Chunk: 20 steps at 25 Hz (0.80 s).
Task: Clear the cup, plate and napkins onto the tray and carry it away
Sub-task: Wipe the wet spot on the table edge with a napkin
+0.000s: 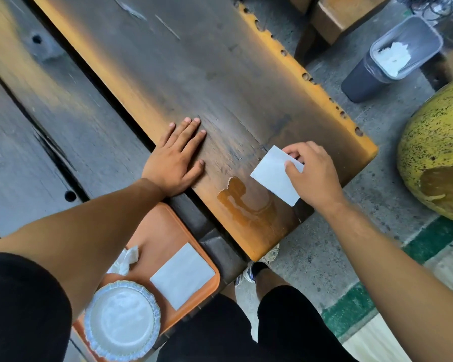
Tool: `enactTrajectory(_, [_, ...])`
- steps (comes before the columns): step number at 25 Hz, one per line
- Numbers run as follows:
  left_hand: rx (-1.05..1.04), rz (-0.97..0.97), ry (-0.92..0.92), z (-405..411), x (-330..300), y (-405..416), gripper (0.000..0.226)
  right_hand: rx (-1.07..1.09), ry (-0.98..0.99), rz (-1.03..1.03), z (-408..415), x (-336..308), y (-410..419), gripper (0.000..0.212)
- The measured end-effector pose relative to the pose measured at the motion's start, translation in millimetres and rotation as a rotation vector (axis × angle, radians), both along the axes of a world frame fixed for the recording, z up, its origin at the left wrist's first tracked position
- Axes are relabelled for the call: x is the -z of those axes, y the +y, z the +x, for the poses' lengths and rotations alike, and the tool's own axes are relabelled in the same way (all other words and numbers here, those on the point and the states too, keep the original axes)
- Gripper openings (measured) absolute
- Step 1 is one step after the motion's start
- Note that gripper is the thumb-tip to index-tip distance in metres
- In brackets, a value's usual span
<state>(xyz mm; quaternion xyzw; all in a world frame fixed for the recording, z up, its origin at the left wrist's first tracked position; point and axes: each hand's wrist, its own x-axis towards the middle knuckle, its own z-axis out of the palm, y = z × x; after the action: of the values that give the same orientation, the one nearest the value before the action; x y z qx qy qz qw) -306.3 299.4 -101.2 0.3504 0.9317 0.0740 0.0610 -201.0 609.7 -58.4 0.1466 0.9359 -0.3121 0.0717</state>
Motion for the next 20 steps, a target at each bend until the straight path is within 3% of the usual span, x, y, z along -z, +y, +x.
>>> enactTrajectory(4, [-0.007,0.025,-0.003,-0.8,1.2,-0.9,0.068,0.018,0.149,0.213,7.8,7.2,-6.8,0.024])
enactTrajectory(6, [-0.009,0.027,-0.003,-1.1,0.2,-0.8,0.068,0.016,0.185,0.190,18.1,7.7,-16.1,0.020])
enactTrajectory(10, [-0.005,0.008,0.007,-1.1,0.4,-0.3,0.069,0.063,0.056,0.138,34.0,11.5,-34.2,0.029])
enactTrajectory(14, [-0.002,0.009,0.018,-3.1,1.0,0.1,0.069,0.087,0.139,0.037,26.5,15.6,-44.5,0.016])
enactTrajectory(20, [-0.002,0.010,0.023,-3.4,2.1,-0.3,0.069,0.078,0.136,-0.021,-8.9,10.1,-54.0,0.016])
